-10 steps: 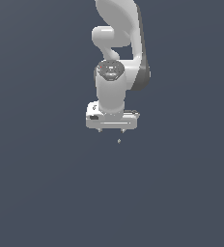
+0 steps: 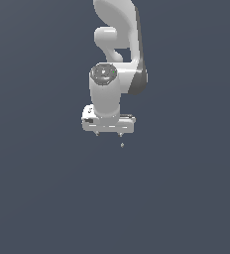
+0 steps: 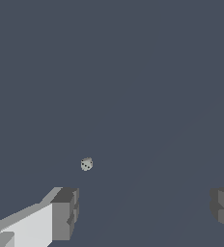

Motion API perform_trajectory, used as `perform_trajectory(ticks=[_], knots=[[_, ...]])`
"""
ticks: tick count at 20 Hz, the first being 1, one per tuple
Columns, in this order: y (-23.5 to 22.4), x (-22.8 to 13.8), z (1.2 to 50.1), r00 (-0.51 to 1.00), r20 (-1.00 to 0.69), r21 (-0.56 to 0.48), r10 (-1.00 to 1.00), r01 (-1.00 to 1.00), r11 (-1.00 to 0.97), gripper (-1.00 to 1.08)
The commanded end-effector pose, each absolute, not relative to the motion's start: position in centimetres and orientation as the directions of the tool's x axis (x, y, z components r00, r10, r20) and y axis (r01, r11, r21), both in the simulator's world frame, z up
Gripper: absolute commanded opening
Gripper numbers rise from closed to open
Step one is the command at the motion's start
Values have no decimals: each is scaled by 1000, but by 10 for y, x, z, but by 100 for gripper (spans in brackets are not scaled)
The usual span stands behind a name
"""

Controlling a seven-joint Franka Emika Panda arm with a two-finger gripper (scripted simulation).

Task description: Pick up the object and move it to a goal position.

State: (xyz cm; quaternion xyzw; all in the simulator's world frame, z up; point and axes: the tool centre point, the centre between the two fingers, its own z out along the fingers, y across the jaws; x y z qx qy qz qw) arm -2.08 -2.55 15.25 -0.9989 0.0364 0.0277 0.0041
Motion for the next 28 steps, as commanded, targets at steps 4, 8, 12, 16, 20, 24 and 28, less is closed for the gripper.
perform_trajectory(ticks=[4,8,12,16,20,24,28], knots=[[-29,-22,152,995,-59,-7,-81,-82,-997,100],[-25,-22,146,997,-55,-6,-63,-63,-998,100],[-16,-24,133,998,-48,-3,-27,-27,-1000,100],[-2,-28,113,999,-36,0,28,28,-1000,100],[15,-35,91,995,-22,1,95,95,-995,100],[28,-41,74,989,-11,1,147,147,-989,100],[37,-45,63,984,-3,1,180,180,-984,100]])
